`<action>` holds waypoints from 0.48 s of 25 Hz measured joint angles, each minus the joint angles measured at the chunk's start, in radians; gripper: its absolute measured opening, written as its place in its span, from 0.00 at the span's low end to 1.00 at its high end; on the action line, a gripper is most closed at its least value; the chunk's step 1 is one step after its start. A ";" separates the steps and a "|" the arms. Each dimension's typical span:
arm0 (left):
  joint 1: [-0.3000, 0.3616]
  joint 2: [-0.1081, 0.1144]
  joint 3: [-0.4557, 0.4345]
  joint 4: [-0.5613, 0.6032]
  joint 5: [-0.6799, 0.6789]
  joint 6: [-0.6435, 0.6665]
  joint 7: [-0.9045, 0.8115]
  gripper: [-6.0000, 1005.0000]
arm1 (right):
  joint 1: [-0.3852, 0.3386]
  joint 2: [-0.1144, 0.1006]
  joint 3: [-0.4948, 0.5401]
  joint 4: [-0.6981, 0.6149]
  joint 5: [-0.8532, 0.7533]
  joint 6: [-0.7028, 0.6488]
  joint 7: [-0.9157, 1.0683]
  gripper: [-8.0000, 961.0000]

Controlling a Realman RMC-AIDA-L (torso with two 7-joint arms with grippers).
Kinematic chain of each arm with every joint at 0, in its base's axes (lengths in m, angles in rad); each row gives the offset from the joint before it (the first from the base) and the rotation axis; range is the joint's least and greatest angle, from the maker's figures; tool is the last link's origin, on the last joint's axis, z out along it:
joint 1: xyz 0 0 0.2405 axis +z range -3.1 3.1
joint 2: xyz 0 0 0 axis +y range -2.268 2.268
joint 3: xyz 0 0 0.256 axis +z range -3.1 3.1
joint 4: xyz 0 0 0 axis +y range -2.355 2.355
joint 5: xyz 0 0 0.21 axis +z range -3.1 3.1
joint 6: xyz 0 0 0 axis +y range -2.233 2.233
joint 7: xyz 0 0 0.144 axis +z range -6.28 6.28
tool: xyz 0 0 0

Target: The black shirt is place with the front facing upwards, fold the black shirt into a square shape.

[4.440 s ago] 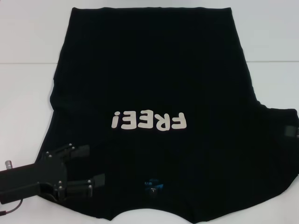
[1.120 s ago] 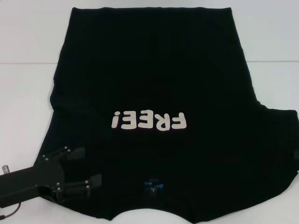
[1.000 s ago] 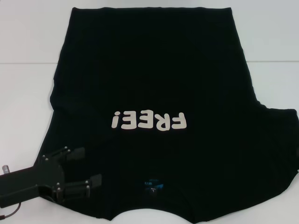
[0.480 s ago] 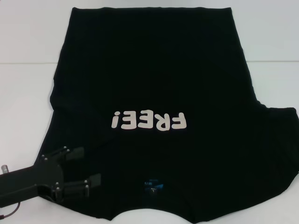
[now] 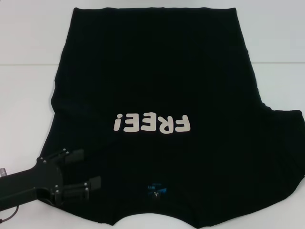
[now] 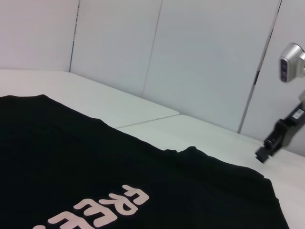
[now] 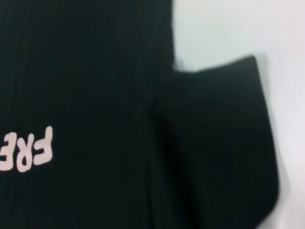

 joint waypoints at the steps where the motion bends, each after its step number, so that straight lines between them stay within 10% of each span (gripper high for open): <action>1: 0.000 0.000 -0.001 -0.001 0.000 -0.001 0.000 0.95 | -0.008 -0.001 0.007 0.000 0.001 -0.003 0.000 0.18; 12: -0.004 -0.002 -0.001 -0.003 0.000 -0.002 0.003 0.95 | -0.016 -0.003 0.036 0.025 -0.001 0.004 0.001 0.66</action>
